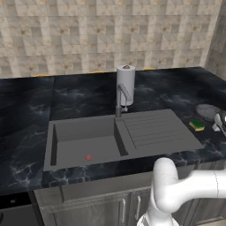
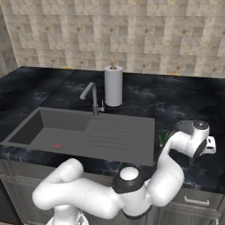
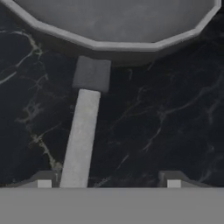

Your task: Pick the pan and sponge and place them into the sink. Then turn on the water.

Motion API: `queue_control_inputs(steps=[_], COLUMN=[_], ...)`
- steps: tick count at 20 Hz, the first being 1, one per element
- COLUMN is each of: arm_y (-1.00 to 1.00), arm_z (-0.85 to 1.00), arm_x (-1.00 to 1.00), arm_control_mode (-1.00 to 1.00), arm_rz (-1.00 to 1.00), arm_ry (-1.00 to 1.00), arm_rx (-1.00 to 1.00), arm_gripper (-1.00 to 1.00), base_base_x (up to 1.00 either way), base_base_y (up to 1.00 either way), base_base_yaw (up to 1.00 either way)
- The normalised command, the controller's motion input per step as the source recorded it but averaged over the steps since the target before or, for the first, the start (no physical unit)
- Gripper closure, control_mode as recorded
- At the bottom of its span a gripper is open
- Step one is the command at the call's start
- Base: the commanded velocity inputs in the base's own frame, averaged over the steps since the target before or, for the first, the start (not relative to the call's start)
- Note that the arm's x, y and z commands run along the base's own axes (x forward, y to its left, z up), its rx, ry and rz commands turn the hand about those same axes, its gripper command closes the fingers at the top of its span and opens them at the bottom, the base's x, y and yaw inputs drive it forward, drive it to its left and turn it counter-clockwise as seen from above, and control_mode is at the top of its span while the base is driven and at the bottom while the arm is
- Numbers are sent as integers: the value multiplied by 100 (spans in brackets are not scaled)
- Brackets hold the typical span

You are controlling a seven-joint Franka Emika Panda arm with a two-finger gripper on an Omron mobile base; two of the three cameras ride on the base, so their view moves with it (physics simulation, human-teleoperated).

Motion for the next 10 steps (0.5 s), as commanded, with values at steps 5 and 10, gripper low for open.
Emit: queue_control_inputs(steps=[5, 10], arm_y=[-7, 4], arm_z=[-13, -7], arm_x=[8, 0], arm_control_mode=[-100, -100], arm_rz=[0, 1], arm_ry=[0, 0], arm_rx=[0, 0], arm_gripper=[100, 100], base_base_x=[0, 0], base_base_y=[0, 0], base_base_yaw=[0, 0])
